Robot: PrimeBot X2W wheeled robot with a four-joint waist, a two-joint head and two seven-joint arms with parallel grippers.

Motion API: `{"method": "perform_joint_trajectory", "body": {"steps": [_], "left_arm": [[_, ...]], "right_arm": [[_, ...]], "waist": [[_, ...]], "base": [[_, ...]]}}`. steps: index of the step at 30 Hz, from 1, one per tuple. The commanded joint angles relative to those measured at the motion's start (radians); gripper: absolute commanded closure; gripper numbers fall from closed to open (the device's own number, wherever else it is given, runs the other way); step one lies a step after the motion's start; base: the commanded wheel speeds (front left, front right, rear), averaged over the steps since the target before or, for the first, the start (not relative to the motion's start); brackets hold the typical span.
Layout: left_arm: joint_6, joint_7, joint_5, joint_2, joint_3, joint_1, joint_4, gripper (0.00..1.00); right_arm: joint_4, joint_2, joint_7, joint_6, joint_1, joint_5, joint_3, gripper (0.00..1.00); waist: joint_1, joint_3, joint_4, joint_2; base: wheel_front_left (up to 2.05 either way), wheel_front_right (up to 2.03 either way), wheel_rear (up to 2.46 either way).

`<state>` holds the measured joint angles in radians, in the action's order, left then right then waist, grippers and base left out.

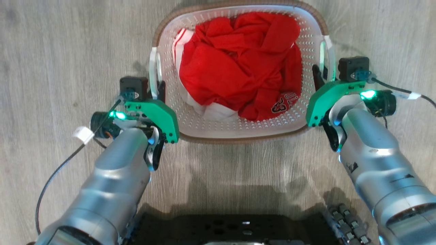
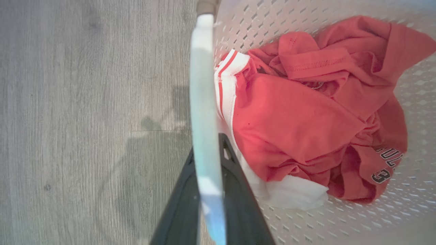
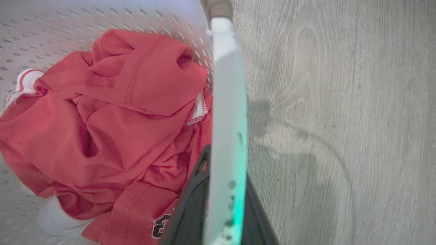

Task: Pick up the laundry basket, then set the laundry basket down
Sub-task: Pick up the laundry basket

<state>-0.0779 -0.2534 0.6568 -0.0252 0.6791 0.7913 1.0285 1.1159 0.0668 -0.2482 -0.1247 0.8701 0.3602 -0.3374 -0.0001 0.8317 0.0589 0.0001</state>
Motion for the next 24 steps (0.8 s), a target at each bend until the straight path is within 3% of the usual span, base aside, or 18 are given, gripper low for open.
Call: {"method": "perform_joint_trajectory", "body": {"steps": [1, 13, 24], "left_arm": [[0.000, -0.008, 0.004, -0.025, -0.010, -0.041, -0.001, 1.00], [0.021, -0.002, 0.092, -0.025, 0.101, -0.090, 0.093, 1.00], [0.055, 0.062, 0.168, -0.025, 0.208, -0.164, 0.154, 1.00]], "right_arm": [[-0.006, -0.017, -0.014, -0.006, -0.068, 0.005, -0.020, 1.00], [0.077, -0.017, -0.001, -0.006, -0.131, 0.160, -0.137, 1.00], [0.111, -0.017, 0.087, -0.006, -0.220, 0.319, -0.267, 1.00]], "waist": [[0.0001, -0.016, -0.003, -0.0001], [0.0001, -0.174, -0.017, -0.0001], [0.0001, -0.368, -0.036, -0.0001]], "base": [[0.00, 0.00, 0.00], [0.00, 0.00, 0.00], [0.00, 0.00, 0.00]]}}
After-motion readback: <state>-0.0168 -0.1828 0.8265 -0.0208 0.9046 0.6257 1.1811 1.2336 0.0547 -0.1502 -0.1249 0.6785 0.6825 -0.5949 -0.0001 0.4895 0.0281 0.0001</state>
